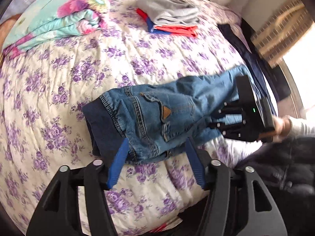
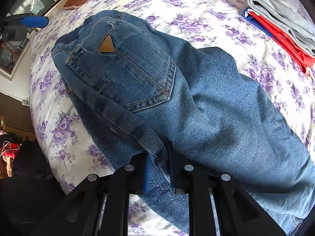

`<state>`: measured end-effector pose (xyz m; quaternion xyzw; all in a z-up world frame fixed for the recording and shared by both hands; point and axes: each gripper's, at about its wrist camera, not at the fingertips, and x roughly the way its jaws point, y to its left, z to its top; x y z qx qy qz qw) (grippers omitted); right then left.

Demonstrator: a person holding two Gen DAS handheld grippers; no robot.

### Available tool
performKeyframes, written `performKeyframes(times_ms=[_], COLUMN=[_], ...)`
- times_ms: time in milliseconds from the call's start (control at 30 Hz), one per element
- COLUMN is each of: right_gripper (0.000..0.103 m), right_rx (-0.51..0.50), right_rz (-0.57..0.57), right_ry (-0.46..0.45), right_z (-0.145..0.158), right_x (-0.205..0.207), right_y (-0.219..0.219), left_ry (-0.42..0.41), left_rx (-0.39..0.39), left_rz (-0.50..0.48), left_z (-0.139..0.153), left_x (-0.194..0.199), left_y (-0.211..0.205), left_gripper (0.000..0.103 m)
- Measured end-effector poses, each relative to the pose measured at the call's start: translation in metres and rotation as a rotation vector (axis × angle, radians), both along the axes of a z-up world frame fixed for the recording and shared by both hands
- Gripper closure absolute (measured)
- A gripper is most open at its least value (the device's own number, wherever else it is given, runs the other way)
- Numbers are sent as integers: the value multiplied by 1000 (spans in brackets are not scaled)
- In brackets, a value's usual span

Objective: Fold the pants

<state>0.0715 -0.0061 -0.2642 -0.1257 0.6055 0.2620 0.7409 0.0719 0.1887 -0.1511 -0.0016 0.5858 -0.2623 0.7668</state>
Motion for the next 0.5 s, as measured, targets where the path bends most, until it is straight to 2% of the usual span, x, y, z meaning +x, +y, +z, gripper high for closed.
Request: performKeyframes(times_ms=[67,100,167,233,333,500], right_gripper=[85,84,82,81,83,83], right_rx=[4,5,9,7,27,53], right_rz=[0,0,2,10,-2,52], right_ry=[5,7,13,13,22,9], right_z=[0,-6,-7,-6,-3,16], right_x=[1,0,0,0,-1,-13], right_y=[1,0,-1,-1,-3,-7], left_ry=[65,123,211,217,190,228], left_rx=[21,15,27,138,209,142], left_rz=[135,197,294,348,360,389], left_z=[-22,-39,-74,-99,-98,-97], left_x=[9,12,11,7,7,11], left_y=[-12,-17,-21,-31,-41,-30], left_gripper=[40,41,50,54,54,56])
